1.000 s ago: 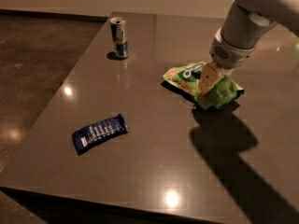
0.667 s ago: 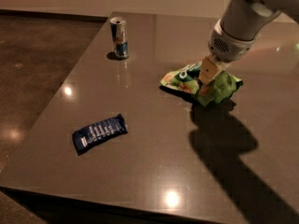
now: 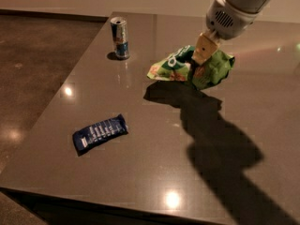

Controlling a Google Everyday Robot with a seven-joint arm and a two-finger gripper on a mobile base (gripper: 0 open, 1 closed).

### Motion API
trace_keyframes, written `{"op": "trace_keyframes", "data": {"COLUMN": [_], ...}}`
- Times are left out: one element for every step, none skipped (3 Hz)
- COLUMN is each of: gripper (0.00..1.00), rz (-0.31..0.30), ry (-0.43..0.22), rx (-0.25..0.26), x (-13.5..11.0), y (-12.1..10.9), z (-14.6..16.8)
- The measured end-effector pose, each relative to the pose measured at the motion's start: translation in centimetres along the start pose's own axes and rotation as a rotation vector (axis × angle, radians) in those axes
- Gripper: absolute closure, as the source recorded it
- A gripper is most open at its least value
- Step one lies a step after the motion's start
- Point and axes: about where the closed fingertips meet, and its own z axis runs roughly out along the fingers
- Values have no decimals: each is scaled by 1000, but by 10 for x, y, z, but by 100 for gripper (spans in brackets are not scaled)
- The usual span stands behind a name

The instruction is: Pick green rice chip bag

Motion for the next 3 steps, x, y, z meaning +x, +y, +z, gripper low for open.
{"op": "trace_keyframes", "data": {"gripper": [100,100,100], "rz": [-57,-96,-98], "ry": [-49,-91,-94], "rx": [-13,-22,-22], "x": [-16,-27,-28], "y": [6,9,9], "z": [-19,-32,-33]}}
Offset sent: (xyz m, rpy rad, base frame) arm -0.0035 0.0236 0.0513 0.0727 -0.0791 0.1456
